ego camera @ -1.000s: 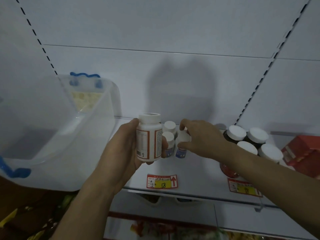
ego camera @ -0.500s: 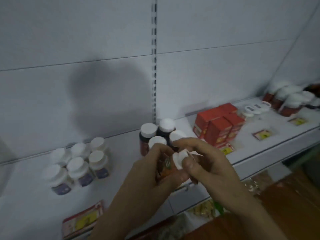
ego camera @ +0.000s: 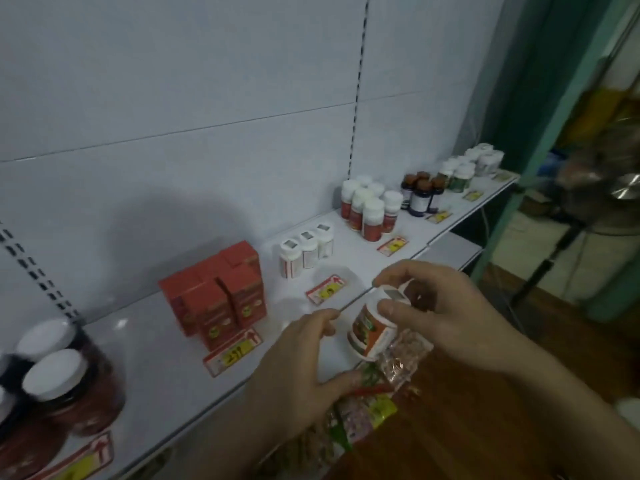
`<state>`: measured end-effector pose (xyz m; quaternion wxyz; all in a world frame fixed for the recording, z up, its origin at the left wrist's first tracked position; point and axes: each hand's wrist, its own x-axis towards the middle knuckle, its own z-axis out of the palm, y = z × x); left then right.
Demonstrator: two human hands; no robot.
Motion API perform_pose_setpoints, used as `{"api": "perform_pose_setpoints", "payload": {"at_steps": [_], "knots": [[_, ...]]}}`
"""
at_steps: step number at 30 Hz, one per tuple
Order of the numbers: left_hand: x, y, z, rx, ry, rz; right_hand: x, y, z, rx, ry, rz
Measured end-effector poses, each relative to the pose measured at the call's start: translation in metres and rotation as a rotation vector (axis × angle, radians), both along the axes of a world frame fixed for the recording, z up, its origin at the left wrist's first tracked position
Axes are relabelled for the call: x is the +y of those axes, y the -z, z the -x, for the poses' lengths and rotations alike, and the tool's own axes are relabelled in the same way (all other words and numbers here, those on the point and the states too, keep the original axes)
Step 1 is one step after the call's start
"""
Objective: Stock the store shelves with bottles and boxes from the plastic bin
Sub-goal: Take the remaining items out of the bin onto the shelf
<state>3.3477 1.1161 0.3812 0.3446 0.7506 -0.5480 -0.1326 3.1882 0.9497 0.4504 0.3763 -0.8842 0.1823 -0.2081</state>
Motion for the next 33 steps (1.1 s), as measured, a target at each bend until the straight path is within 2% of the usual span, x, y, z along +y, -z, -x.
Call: {"api": "perform_pose_setpoints", "payload": {"at_steps": [3,6,9,11,18,26,33], "knots": [[-0.043,0.016,-0.020,-0.126,-0.090,-0.092,-0.067,-0.019,-0.021,0.098,-0.009,0.211],[-0.076,0.035,-0.042,-0.224,-0.185,-0.173,-0.115,-0.028,-0.053,0.181,-0.070,0.329],[-0.102,0.055,-0.058,-0.220,-0.266,-0.187,-0.146,-0.028,-0.089,0.250,-0.153,0.415],[-0.115,0.069,-0.066,-0.186,-0.332,-0.126,-0.160,-0.022,-0.114,0.266,-0.220,0.456],[-0.139,0.097,-0.082,-0.138,-0.522,0.032,-0.178,0.004,-0.185,0.273,-0.489,0.496],[-0.142,0.106,-0.080,-0.257,-0.665,0.009,-0.180,0.026,-0.232,0.319,-0.707,0.655],[-0.145,0.106,-0.075,-0.376,-0.725,-0.023,-0.180,0.030,-0.242,0.341,-0.898,0.777]]}}
